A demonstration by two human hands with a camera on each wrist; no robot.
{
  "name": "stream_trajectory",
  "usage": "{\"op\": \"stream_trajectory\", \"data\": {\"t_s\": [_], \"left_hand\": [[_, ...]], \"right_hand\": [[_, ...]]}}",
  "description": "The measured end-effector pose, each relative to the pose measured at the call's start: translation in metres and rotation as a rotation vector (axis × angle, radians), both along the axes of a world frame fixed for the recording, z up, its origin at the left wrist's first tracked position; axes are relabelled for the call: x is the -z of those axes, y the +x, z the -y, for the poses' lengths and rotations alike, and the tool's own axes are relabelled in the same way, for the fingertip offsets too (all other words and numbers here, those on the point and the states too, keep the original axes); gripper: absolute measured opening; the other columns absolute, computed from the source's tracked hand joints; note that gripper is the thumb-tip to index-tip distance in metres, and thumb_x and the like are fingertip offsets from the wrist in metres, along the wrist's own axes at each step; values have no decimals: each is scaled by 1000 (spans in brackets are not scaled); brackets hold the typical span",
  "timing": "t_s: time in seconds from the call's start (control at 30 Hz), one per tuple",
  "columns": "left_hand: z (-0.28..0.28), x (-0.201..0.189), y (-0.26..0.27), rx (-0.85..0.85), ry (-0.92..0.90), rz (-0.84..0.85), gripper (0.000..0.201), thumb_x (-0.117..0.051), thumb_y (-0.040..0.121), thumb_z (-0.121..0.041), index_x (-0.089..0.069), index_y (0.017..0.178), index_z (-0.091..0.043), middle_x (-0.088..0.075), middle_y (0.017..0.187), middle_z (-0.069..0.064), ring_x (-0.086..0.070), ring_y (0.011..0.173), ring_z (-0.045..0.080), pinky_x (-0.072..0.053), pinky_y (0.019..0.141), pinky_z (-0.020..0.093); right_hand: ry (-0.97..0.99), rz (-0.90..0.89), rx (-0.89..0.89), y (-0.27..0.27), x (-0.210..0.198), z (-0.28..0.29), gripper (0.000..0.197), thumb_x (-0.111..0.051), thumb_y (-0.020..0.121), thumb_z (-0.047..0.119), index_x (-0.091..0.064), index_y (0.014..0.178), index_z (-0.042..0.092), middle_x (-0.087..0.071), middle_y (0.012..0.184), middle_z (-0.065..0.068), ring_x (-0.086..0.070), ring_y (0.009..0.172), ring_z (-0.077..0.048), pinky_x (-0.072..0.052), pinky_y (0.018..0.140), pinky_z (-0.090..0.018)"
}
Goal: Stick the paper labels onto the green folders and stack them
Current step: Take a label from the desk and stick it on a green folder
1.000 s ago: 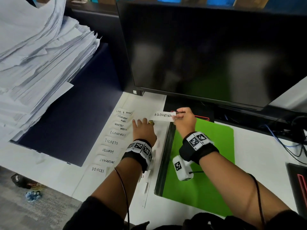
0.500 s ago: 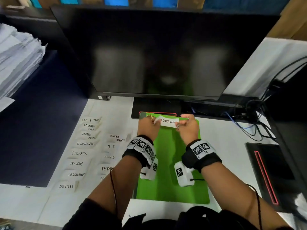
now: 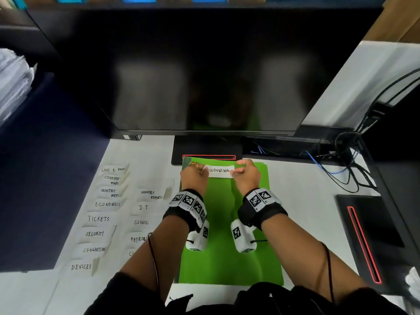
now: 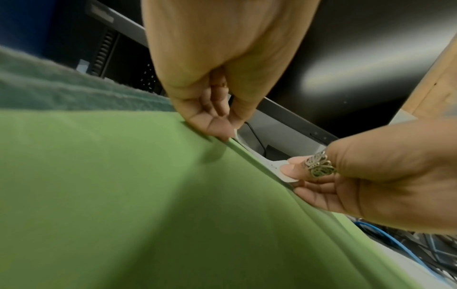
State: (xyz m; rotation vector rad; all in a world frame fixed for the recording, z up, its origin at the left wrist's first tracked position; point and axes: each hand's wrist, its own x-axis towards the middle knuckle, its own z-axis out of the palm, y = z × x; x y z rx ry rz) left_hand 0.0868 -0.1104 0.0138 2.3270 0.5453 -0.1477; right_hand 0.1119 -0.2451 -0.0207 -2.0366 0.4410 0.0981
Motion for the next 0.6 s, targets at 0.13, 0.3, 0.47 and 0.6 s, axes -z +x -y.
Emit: {"op": "stream_trajectory", "data": {"t_s": [0.13, 0.3, 0.47, 0.6], "left_hand": [[-2, 5, 2, -19, -11, 39, 26, -53, 95, -24, -71, 97, -6, -71, 97, 10, -64, 95, 24, -40, 82, 22], [-5, 17, 5, -30, -23, 32, 28, -57, 93, -24, -67, 93, 3, -69, 105, 7, -64, 96, 24, -44, 81, 26], [-5, 21, 8, -70, -49, 7, 21, -58, 93, -26, -60, 97, -5, -64, 110, 2, -62, 93, 23, -40, 73, 27], [-4, 18, 7, -48, 4, -1, 25, -56, 93, -26, -47, 115, -17, -66, 99, 5, -61, 93, 26, -40, 73, 30]], "right_hand": [[9, 11, 30, -2, 0, 0, 37, -67, 82, -2, -55, 115, 4, -72, 88, -14, -62, 81, -15, -43, 82, -21], [36, 20, 87, -5, 1, -2, 41, -64, 84, -1, -50, 121, 7, -72, 90, -12, -60, 78, -13, -44, 81, -22], [35, 27, 84, -8, 1, -1, 39, -62, 85, -2, -49, 120, 7, -64, 79, -1, -58, 77, -13, -45, 77, -21], [-22, 45, 69, -9, 2, -4, 36, -59, 84, -7, -49, 116, 5, -64, 74, -1, -59, 73, -15, -51, 77, -29]]}}
